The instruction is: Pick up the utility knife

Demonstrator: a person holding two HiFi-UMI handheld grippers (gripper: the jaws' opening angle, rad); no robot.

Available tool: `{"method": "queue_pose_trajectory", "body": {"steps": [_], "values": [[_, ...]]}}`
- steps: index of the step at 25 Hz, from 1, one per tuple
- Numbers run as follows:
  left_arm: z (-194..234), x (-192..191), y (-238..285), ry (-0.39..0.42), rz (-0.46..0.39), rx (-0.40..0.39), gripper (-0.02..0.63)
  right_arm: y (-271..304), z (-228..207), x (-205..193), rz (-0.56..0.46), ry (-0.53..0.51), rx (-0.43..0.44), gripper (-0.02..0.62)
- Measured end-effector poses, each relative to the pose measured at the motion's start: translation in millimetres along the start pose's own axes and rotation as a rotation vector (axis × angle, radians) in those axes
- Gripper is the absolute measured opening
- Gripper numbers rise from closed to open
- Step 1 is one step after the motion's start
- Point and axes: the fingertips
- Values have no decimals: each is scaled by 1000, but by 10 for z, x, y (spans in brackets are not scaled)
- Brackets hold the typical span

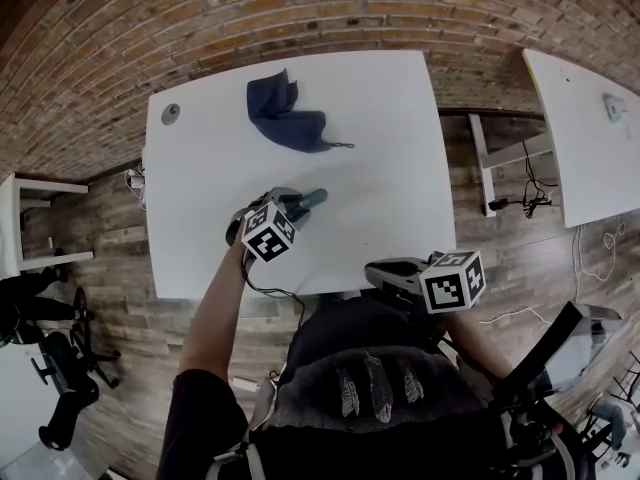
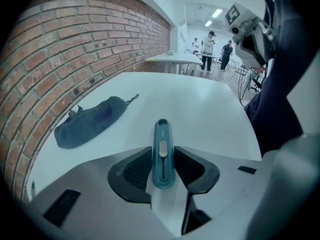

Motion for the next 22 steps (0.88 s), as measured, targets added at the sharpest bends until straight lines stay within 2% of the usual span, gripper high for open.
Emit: {"method": "queue_pose_trajectory", "body": {"steps": [2, 5, 8, 11, 15, 19, 22], "values": [[2, 2, -1, 0, -7, 5, 135, 13, 15, 11, 0, -5, -1, -2], [28, 15, -57, 42, -11, 43, 127, 40, 41, 15, -3, -9, 4, -2], [23, 171, -267, 90, -62, 83, 126, 54, 44, 49, -25, 2, 6, -2], [-25, 410, -562, 158, -125, 111, 126, 42, 16, 224, -104, 19, -12, -2], [-221, 686, -914, 287, -176, 116, 126, 49, 10, 473, -179, -2, -22, 6], [-462, 873, -1181, 364, -226, 110, 126, 146, 90, 624, -192, -50, -15, 79], [-575, 924, -1307, 401, -238, 120, 126, 236, 210, 697, -189, -103, -2, 107]]}}
Point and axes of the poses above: the fingertips, and each gripper's own axes: y forward along the fingers, z to its left, x out of its top, and after that the axes turned 7 degrees about -z, right-handed
